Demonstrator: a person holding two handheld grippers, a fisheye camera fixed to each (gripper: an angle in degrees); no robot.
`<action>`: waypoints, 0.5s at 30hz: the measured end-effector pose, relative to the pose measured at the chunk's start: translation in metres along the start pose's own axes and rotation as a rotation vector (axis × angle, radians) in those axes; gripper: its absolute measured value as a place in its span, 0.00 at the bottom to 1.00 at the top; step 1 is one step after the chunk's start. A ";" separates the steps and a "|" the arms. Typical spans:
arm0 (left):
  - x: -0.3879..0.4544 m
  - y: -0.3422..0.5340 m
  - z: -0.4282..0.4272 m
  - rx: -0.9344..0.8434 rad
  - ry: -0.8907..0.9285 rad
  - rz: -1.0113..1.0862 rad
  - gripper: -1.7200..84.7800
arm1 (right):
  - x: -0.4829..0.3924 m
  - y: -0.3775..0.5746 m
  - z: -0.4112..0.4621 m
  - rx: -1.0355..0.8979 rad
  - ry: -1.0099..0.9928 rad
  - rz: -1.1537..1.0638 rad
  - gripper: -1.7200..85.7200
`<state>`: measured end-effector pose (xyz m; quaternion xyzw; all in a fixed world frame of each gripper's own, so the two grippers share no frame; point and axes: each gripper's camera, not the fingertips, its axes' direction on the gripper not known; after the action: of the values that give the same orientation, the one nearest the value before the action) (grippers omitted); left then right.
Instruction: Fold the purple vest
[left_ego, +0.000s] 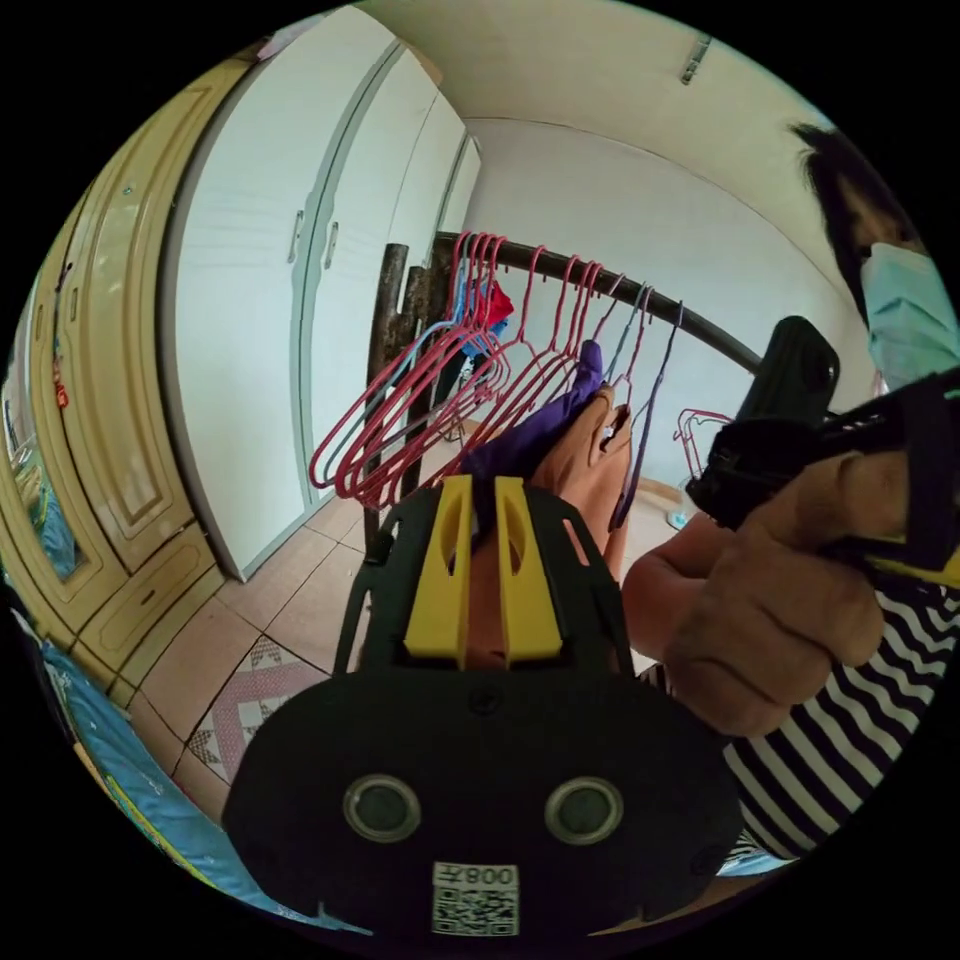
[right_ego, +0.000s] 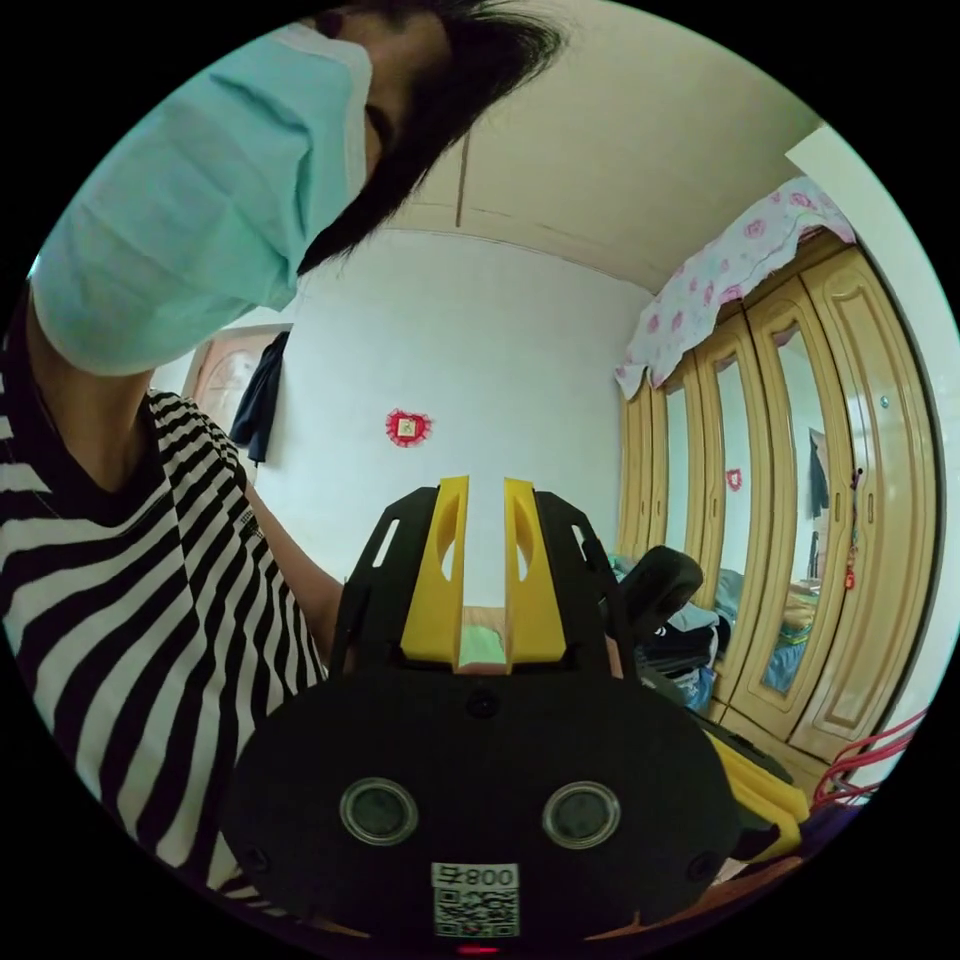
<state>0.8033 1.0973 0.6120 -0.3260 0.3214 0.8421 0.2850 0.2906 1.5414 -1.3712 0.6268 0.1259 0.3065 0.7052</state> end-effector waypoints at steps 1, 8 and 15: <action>-0.009 0.001 -0.002 0.007 0.011 -0.009 0.07 | 0.007 0.001 -0.002 0.001 -0.013 0.005 0.09; -0.057 0.002 -0.011 0.044 0.149 -0.074 0.08 | 0.026 0.015 -0.002 -0.004 -0.012 -0.031 0.08; -0.092 0.008 -0.041 0.079 0.159 -0.102 0.03 | 0.057 0.048 0.010 -0.041 -0.028 0.019 0.05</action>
<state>0.8703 1.0381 0.6583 -0.3962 0.3589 0.7848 0.3136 0.3272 1.5685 -1.3117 0.6174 0.1039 0.3070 0.7167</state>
